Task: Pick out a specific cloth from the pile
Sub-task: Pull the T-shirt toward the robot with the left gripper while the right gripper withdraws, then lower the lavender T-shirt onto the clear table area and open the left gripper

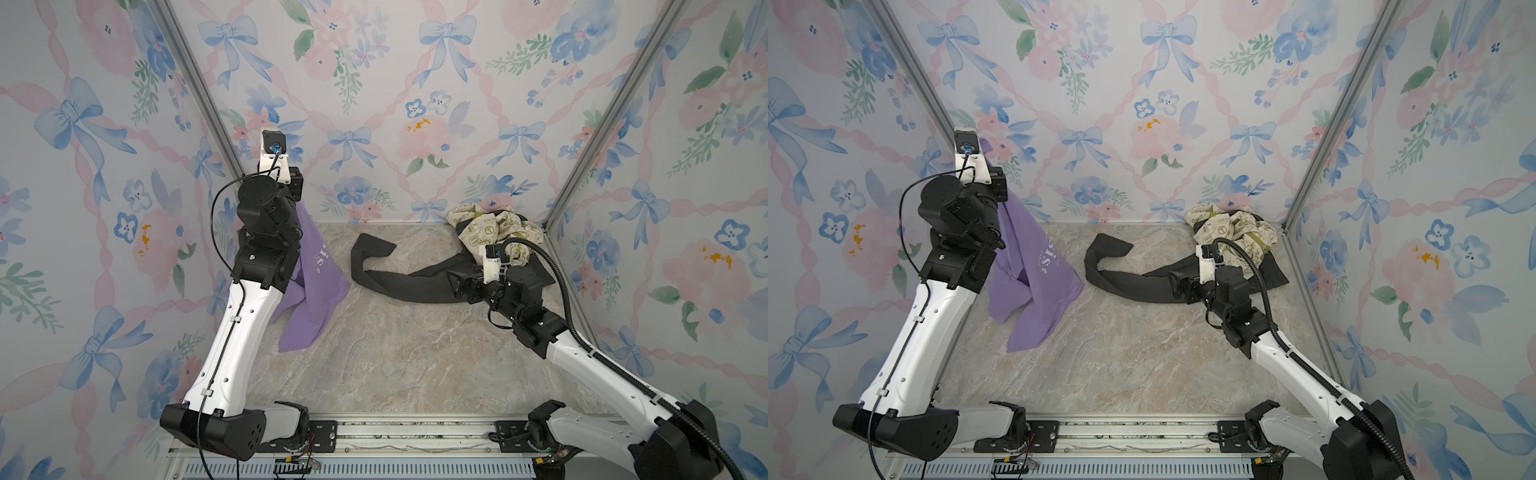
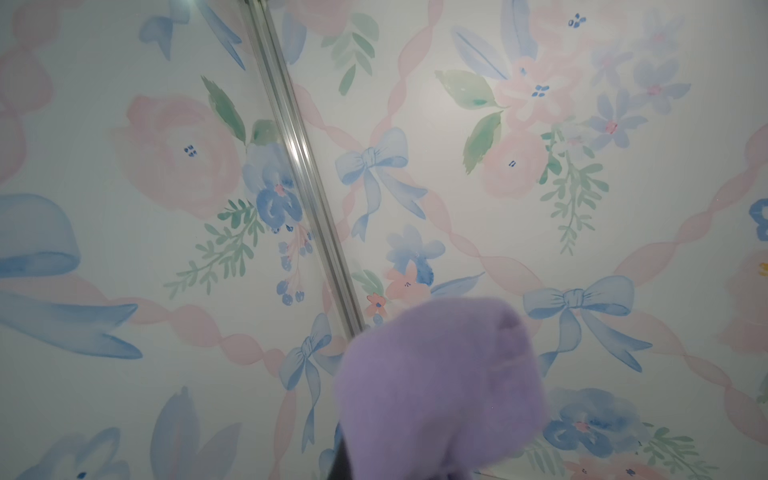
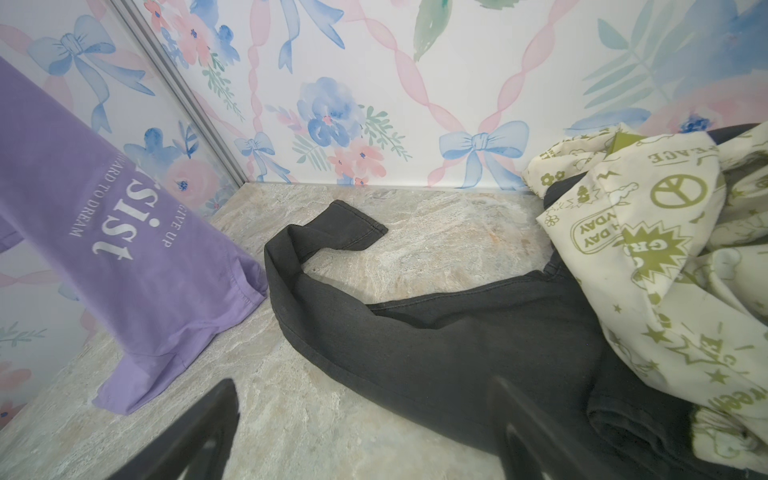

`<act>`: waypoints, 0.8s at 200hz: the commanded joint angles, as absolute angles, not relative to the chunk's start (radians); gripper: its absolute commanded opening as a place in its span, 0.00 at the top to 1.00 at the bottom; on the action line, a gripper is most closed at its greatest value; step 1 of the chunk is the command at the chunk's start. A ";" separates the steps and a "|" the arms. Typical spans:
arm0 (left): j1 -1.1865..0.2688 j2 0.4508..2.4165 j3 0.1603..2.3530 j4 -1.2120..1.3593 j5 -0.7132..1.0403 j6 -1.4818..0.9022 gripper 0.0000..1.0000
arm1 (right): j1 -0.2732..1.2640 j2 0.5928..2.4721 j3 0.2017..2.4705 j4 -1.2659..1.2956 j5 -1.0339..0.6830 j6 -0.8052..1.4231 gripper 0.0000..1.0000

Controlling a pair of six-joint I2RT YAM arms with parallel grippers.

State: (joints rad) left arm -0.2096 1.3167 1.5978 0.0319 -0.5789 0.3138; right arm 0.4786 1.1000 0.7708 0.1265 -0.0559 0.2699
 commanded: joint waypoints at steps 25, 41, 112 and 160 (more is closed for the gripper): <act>-0.180 1.308 1.400 0.049 -0.558 0.077 1.00 | 0.474 1.127 0.750 0.146 -0.069 0.285 0.05; -0.176 1.305 1.309 0.048 -0.574 -0.021 1.00 | 0.474 1.135 0.748 0.146 -0.069 0.288 0.05; -0.149 1.359 0.919 0.108 -0.630 -0.490 1.00 | 0.470 1.149 0.736 0.141 -0.073 0.292 0.05; -0.046 1.454 0.805 0.106 -0.535 -0.651 1.00 | 0.448 1.148 0.715 0.146 -0.070 0.323 0.05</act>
